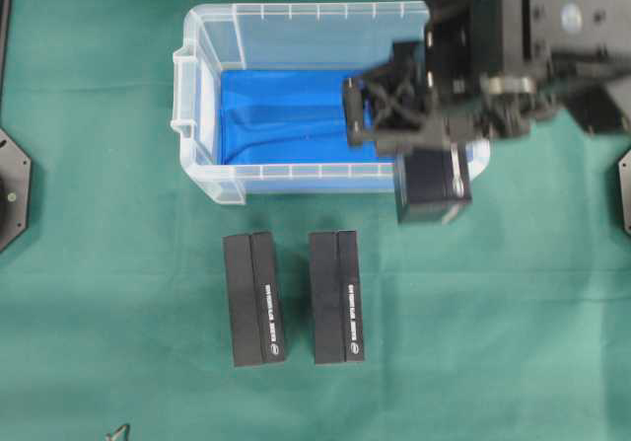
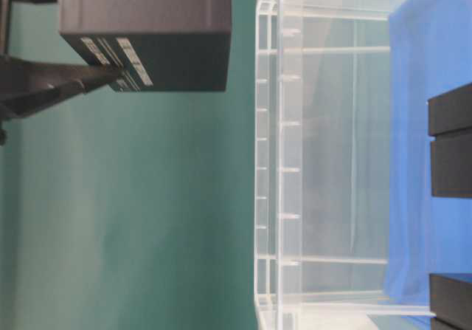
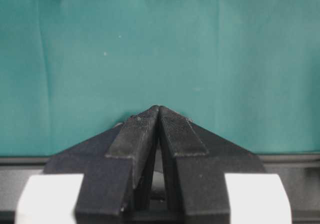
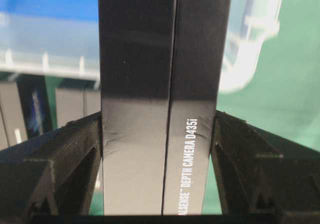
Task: Take the box out of the case with the right arm.
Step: 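Carry the box over the front wall to the cloth right of the others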
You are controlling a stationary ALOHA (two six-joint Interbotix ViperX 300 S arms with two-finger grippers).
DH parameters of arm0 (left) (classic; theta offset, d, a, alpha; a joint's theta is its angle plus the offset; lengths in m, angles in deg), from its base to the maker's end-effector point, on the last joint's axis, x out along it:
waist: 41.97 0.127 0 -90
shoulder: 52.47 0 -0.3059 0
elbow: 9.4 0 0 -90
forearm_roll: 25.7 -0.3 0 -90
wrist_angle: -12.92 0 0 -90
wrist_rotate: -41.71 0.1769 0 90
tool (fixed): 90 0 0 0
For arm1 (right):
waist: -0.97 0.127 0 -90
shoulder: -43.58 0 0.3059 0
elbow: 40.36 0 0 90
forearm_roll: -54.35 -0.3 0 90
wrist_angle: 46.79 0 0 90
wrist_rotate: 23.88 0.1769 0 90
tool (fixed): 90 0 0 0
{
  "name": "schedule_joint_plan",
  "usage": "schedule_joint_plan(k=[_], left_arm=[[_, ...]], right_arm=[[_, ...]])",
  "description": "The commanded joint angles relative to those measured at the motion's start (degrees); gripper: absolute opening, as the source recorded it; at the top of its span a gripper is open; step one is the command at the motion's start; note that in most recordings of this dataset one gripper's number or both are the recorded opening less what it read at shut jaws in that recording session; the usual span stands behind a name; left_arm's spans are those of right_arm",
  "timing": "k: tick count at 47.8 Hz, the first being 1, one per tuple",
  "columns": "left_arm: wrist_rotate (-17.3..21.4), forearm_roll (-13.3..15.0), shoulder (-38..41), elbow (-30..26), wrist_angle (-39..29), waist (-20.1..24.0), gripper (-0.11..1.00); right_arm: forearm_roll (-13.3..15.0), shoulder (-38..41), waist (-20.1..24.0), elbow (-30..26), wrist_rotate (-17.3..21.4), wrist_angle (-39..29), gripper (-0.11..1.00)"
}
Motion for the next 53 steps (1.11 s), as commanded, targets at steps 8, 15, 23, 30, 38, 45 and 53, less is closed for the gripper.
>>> schedule_joint_plan(k=[8,15,23,30,38,45,53], left_arm=[[0.09,-0.09,0.53,-0.62,0.26,0.00,0.00],[0.09,-0.09,0.53,-0.62,0.26,0.00,0.00],[0.09,-0.09,0.53,-0.62,0.26,0.00,0.00],[0.09,-0.09,0.53,-0.62,0.26,0.00,0.00],[0.09,-0.09,0.53,-0.62,0.26,-0.09,0.00],[0.09,-0.09,0.44,-0.62,0.35,0.00,0.00],[0.09,-0.09,0.53,-0.62,0.26,0.00,0.00]], right_arm=[[0.35,-2.02,7.38,-1.85,6.68,-0.79,0.65],[0.44,-1.49,12.04,-2.55,11.34,-1.41,0.65],[0.44,-0.44,16.17,-4.13,16.08,-2.29,0.65],[0.44,0.00,16.88,-4.66,16.70,-2.55,0.65],[0.53,0.00,16.88,-4.57,16.70,-4.22,0.65],[0.53,0.00,16.88,-4.57,16.70,-4.57,0.65],[0.53,0.00,16.88,-4.31,17.14,-4.57,0.65]])
